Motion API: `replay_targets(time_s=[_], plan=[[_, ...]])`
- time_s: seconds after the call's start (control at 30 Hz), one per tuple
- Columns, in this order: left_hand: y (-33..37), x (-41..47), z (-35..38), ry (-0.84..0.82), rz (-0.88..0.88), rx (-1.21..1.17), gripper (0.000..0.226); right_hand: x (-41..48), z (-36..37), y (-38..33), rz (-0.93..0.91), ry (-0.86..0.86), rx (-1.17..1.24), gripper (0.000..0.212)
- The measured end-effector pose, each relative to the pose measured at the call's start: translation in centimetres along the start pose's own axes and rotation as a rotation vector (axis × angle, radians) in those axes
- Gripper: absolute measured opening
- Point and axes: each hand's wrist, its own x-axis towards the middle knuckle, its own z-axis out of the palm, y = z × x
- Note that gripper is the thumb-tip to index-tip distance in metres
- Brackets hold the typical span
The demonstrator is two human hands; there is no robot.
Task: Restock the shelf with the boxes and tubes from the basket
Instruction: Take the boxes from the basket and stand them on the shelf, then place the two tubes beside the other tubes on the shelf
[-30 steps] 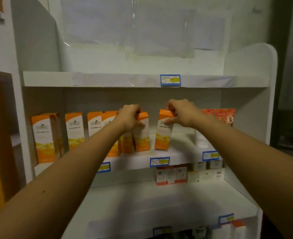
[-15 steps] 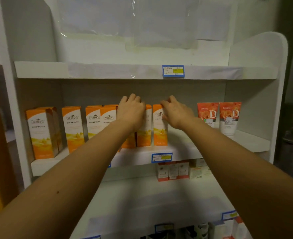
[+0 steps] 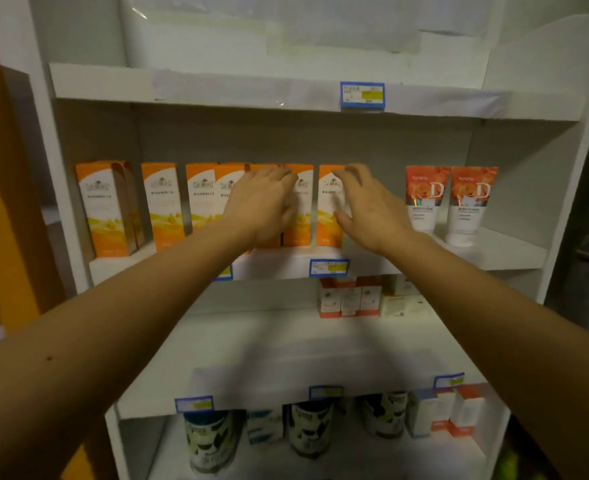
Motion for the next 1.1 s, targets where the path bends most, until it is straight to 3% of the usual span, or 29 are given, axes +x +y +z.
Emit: replay_targets(time_s=[0.1,0.2,0.53,0.77,1.1], plan=[[0.4,-3.2,0.9,0.016,0.021,-0.010,0.042,-3.0,1.4,-0.1,-0.048,0.015,0.024,0.051],[0.7,-7.0,3.4,-0.039,0.024,-0.066,0.038,-6.6,4.2,0.1,-0.051,-0.081,0.060,0.043],[1.8,-21.6,16.1,-0.442,-0.076,-0.179,0.037,-20.8,17.6,-0.5,-0.026,-0.465,0.159,0.035],[1.1,-32.1,25.0,-0.622,-0.122,-0.230,0.031,-29.0,27.1,-2.5,-0.018,-0.689,0.224,0.035],[-0.5,-42.3,33.9,-1.034,-0.190,-0.169,0.045,-35.3,38.1,-5.9,-0.034,-0.970,0.171,0.031]])
